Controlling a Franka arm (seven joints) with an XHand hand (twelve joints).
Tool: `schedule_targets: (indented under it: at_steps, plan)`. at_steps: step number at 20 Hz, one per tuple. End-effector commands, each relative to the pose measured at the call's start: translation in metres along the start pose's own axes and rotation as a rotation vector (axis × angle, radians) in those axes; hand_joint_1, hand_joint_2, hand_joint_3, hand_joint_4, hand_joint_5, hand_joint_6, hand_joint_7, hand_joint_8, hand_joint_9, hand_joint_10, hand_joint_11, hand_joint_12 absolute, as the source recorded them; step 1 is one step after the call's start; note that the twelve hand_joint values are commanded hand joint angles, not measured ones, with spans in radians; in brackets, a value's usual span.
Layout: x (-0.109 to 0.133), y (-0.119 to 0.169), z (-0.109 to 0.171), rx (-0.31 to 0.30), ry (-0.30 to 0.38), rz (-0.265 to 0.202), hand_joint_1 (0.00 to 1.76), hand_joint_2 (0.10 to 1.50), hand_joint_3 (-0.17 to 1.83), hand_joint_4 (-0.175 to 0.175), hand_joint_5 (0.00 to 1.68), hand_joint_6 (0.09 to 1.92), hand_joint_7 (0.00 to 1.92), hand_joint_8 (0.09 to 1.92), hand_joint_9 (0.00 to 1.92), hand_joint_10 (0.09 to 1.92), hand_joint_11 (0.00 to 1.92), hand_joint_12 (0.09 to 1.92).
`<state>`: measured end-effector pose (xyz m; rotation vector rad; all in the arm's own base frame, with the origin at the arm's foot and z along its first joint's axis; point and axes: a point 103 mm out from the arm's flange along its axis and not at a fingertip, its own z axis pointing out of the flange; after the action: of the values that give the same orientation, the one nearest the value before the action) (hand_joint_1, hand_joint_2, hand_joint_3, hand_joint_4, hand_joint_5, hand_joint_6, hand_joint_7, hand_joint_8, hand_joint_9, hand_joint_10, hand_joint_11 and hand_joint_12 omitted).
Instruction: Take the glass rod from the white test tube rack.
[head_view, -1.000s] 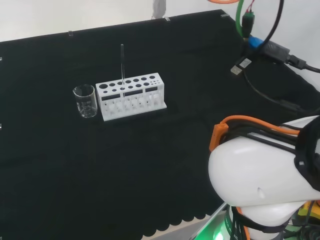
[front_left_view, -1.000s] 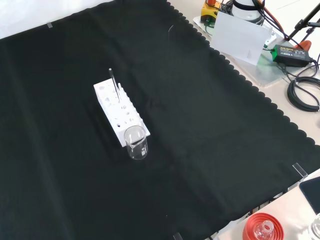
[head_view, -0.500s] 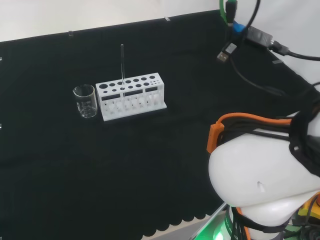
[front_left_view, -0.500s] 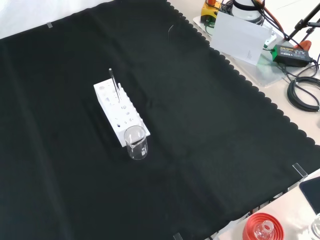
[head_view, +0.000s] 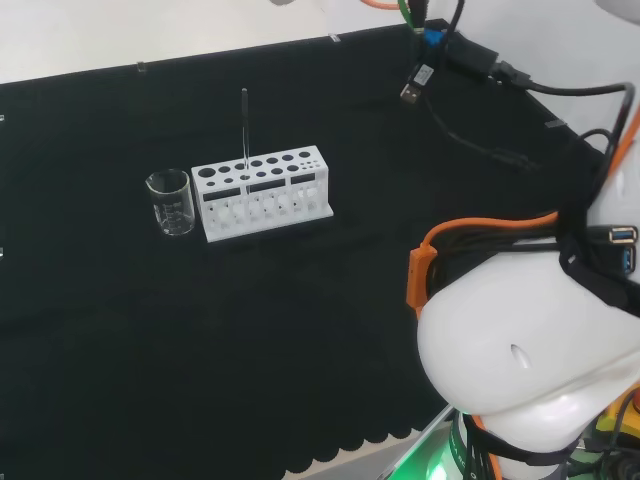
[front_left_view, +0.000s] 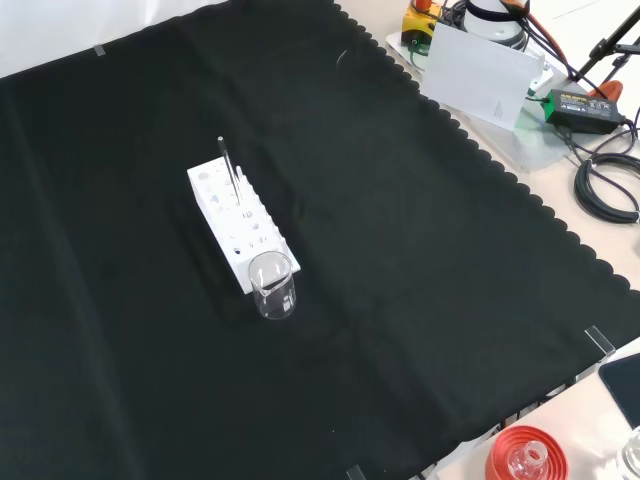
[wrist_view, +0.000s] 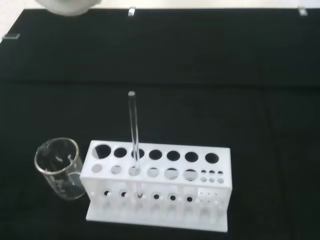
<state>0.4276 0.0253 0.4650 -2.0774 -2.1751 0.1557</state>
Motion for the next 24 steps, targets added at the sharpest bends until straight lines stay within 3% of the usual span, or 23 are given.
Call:
schedule_targets:
  at_steps: [1,5,14,19,24]
  plan:
    - [0.009,0.022,0.007,0.026,0.019,-0.032,0.68,0.72,0.39,0.098,0.37,0.09,0.09,0.98,0.36,0.99,0.33,1.48]
    - [0.011,0.032,0.013,0.026,0.031,-0.027,0.68,0.72,0.39,0.094,0.39,0.09,0.1,0.98,0.39,0.98,0.35,1.47]
    - [0.031,0.061,0.041,0.084,0.055,-0.127,0.67,0.71,0.39,0.083,0.41,0.09,0.15,0.96,0.44,0.95,0.41,1.43]
    - [0.033,0.074,0.057,0.12,0.022,-0.137,0.69,0.69,0.38,0.068,0.44,0.09,0.18,0.93,0.47,0.93,0.46,1.41]
    - [0.038,0.085,0.066,0.133,0.036,-0.133,0.71,0.67,0.37,0.053,0.48,0.09,0.23,0.91,0.51,0.89,0.52,1.37]
